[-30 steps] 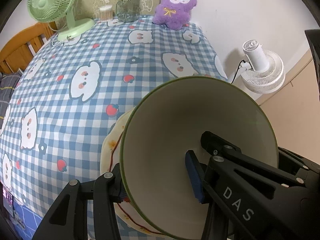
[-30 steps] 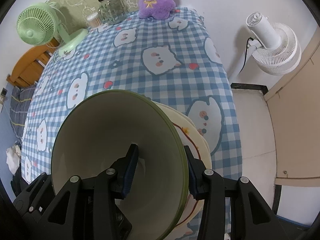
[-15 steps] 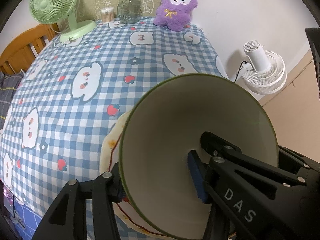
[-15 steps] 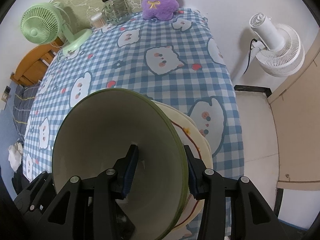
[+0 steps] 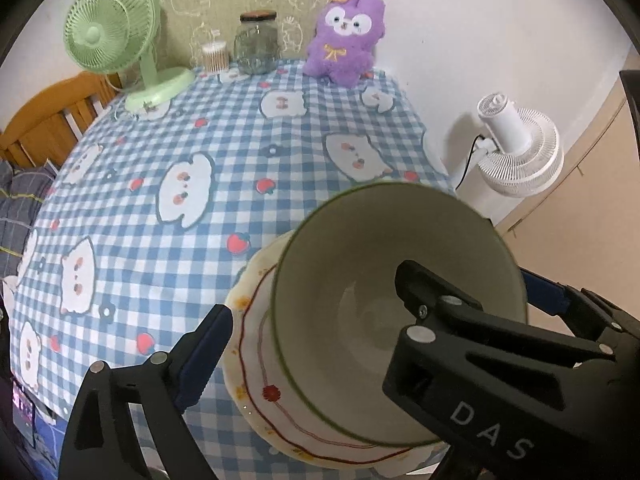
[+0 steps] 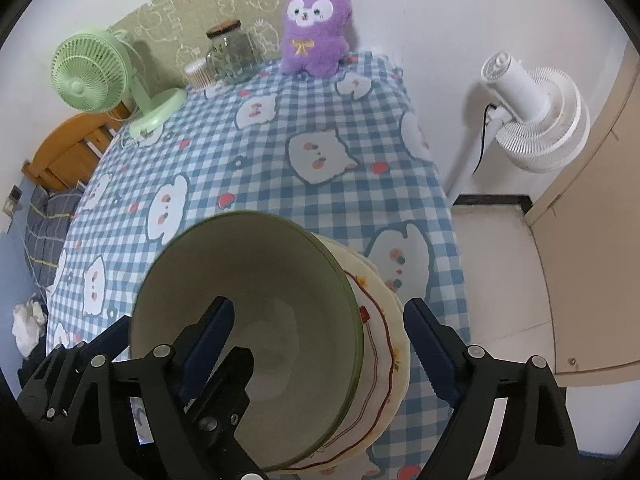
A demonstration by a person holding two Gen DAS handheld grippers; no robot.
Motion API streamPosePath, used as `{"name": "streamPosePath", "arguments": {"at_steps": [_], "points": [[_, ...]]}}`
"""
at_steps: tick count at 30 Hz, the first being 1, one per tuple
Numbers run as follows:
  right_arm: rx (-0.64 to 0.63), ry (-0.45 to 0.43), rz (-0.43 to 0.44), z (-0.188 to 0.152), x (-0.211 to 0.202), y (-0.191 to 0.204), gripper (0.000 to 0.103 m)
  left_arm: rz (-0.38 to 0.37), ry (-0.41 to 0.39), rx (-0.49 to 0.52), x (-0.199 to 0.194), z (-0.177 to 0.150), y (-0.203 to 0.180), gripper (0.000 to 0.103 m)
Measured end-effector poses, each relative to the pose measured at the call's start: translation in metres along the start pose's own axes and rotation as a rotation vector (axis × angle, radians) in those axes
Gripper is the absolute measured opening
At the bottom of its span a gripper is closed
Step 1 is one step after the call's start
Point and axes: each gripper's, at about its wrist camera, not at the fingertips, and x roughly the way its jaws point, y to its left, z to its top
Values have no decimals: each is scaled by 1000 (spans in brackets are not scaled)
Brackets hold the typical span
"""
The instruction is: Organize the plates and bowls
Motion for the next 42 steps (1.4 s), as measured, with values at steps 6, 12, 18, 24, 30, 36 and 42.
{"name": "streamPosePath", "arguments": {"at_steps": [6,12,18,24,30,36,42], "points": [[12,-94,-53,0,-30,11,89,-2,-95,41,-28,3,5,94],[24,-167,-82,-7,-60,32,89,15,-163,62,-54,3,25,94],[42,-233,-108,-22,-85,65,89,15,-211,88,-78,-6,51,94],[50,-300,-133,-42,-106,102,89,9,-259,120,-101,-18,80,94],[63,-353,-151,-66,-121,131,89,-1,-295,142,-120,-37,110,94],[92,-392,-127,-89,-132,149,89,15,-319,154,-134,-52,134,94],[92,-415,-165,-105,-142,162,89,10,-316,151,-142,-65,149,94]]}}
